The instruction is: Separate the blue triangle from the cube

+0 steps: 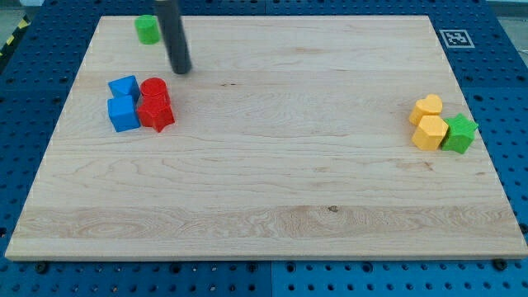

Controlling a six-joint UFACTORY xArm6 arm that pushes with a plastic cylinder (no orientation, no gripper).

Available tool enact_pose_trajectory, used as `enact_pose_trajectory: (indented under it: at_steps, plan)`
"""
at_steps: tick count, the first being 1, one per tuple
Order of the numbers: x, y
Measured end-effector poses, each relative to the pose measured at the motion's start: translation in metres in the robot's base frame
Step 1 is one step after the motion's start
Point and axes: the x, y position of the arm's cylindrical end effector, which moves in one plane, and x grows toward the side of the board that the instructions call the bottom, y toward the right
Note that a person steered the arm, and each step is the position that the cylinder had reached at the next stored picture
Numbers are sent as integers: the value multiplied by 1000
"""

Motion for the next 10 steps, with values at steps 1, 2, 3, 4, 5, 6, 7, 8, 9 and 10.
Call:
enact_pose_trajectory:
  at_steps: [1,2,3,4,5,6,7,8,9,10]
  plan:
    - [20,52]
    - [50,61]
    - [20,14]
    - [-17,-82]
    - [-30,-182]
    - [0,-197]
    - [45,-149]
    - [60,-118]
    - [60,-70]
    - [60,-55]
